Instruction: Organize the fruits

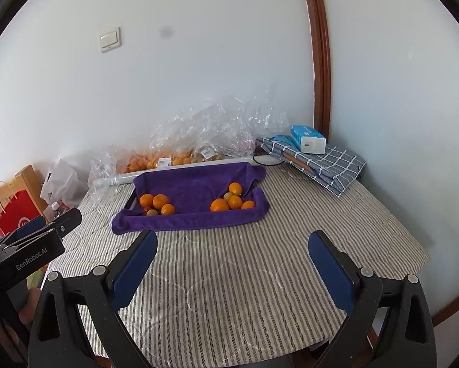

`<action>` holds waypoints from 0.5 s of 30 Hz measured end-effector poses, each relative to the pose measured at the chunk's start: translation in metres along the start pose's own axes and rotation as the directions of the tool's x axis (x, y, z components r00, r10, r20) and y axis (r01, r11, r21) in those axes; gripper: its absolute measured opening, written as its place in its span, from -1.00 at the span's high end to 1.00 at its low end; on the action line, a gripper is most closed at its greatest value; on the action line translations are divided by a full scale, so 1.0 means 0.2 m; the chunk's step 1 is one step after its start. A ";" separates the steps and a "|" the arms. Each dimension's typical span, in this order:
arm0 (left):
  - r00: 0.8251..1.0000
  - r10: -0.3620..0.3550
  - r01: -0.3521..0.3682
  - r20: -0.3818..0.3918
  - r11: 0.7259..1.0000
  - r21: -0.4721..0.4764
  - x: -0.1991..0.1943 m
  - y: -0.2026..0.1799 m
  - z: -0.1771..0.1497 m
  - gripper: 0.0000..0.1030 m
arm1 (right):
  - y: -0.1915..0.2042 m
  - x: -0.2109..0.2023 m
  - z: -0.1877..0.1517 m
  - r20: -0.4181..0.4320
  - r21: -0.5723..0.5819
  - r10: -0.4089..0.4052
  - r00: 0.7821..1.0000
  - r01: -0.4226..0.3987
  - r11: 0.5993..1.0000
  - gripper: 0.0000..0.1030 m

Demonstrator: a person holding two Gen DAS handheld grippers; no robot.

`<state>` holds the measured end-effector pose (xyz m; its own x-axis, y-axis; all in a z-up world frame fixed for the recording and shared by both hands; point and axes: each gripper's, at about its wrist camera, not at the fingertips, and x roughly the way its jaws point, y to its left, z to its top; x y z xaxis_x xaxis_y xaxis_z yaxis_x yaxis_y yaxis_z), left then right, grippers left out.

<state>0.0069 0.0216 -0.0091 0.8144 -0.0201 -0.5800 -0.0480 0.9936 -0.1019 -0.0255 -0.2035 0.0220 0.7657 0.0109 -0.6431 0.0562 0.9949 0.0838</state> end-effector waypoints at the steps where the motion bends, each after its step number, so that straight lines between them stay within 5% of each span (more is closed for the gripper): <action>1: 1.000 0.000 0.000 0.000 1.000 -0.001 0.00 0.00 0.00 -0.80 | 0.00 0.00 0.00 0.000 0.001 -0.001 1.000 0.001 1.000 -0.90; 15: 1.000 0.004 -0.004 0.011 1.000 -0.015 -0.01 0.02 0.00 -0.80 | 0.02 -0.01 0.00 0.005 -0.001 -0.001 1.000 0.001 1.000 -0.90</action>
<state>0.0049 0.0255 -0.0074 0.8207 -0.0152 -0.5711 -0.0594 0.9920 -0.1118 -0.0271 -0.2004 0.0243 0.7687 0.0095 -0.6396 0.0563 0.9950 0.0823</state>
